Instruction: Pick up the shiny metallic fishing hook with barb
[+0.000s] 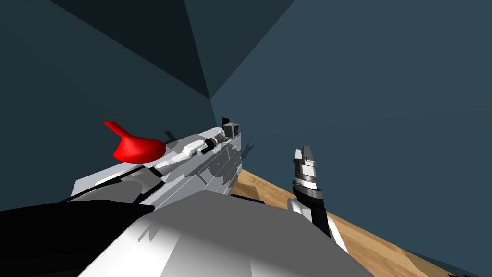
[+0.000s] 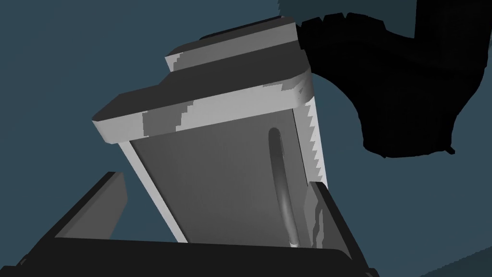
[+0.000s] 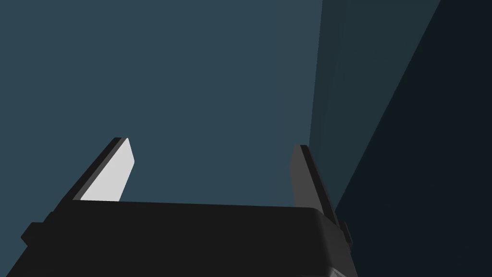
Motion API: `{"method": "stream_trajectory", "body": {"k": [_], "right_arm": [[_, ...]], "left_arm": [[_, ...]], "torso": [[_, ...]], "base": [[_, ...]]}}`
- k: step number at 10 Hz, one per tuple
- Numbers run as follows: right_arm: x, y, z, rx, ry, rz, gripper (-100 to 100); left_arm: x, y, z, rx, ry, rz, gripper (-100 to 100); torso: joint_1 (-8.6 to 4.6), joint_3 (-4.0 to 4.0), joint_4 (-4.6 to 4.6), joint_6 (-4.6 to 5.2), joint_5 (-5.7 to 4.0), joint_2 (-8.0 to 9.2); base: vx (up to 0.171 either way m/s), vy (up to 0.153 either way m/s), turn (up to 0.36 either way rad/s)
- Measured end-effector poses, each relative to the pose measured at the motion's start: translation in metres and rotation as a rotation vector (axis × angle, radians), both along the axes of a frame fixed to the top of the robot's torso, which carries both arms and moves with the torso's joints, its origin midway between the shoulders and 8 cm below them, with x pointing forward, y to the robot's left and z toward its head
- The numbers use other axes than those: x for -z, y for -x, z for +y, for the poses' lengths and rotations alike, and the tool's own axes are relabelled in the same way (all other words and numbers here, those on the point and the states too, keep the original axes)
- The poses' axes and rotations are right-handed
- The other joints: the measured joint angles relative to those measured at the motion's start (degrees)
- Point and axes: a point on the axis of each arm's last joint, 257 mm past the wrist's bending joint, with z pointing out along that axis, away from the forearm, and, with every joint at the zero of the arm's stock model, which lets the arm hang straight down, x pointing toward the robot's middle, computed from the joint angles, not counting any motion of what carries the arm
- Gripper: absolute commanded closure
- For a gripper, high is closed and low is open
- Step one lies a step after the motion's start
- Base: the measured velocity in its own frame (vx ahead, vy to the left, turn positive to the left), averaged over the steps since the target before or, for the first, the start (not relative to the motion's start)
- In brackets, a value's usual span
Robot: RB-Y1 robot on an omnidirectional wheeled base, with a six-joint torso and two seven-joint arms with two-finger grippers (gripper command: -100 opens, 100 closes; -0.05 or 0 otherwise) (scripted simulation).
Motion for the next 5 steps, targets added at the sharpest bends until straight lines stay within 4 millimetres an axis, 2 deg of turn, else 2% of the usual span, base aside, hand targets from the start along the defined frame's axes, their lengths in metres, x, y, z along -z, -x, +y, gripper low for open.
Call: {"method": "stream_trajectory", "body": {"k": [2, 3, 4, 5], "right_arm": [[0.000, 0.000, 0.000, 0.000, 0.000, 0.000, 0], [0.000, 0.000, 0.000, 0.000, 0.000, 0.000, 0], [0.000, 0.000, 0.000, 0.000, 0.000, 0.000, 0], [0.000, 0.000, 0.000, 0.000, 0.000, 0.000, 0]], "left_arm": [[0.000, -0.009, 0.015, -0.023, -0.002, 0.002, -100], [0.006, -0.009, 0.025, -0.045, -0.004, 0.014, -100], [-0.006, -0.016, 0.021, -0.039, 0.001, -0.008, -100], [-0.012, -0.022, 0.022, -0.036, 0.007, -0.018, -100]], "torso": [[-0.05, 0.03, 0.02, -0.07, -0.01, 0.02], [-0.07, -0.05, -0.01, -0.06, -0.01, -0.13], [-0.12, 0.02, 0.01, 0.05, -0.03, 0.03], [-0.07, 0.09, 0.04, -0.03, -0.02, 0.13]], "base": [[-0.034, -0.006, 0.027], [-0.095, -0.005, -0.247], [-0.121, 0.007, -0.195], [-0.055, -0.004, 0.005]]}}
